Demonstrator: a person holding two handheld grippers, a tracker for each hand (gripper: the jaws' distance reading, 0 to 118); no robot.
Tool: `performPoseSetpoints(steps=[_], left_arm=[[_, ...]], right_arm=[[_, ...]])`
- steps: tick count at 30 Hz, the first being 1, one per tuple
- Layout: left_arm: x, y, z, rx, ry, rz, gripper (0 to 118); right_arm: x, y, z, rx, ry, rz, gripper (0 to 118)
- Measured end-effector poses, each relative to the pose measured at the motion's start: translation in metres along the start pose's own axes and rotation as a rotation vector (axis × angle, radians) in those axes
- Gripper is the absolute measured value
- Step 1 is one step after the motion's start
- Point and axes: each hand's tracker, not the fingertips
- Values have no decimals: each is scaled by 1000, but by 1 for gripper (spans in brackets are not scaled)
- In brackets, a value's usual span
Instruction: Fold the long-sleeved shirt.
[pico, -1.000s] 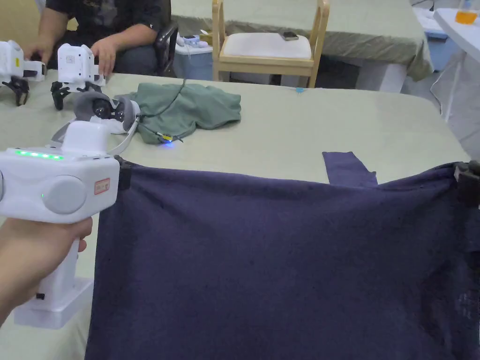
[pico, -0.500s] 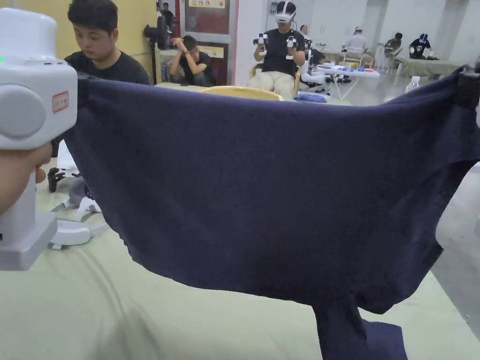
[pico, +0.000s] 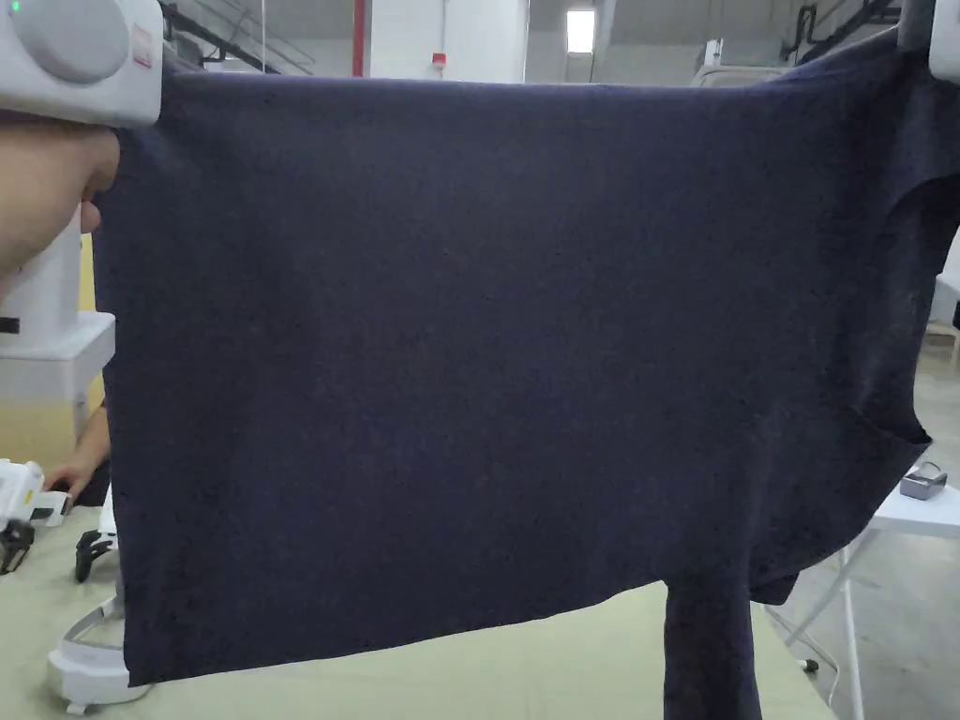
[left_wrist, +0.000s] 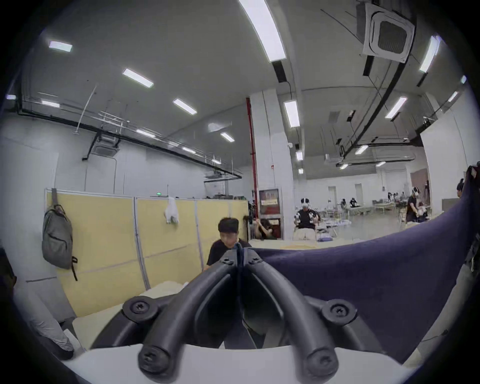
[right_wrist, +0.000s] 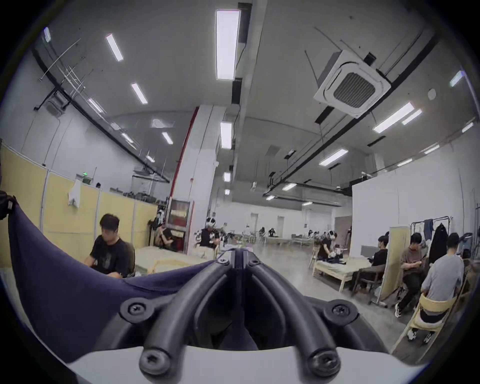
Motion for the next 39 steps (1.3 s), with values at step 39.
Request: performPoseSetpoints(steps=[39], left_arm=[[113,74,-237,170,80,11,5]], right_arm=[[-34,37,-279,116,-136,-73,17]])
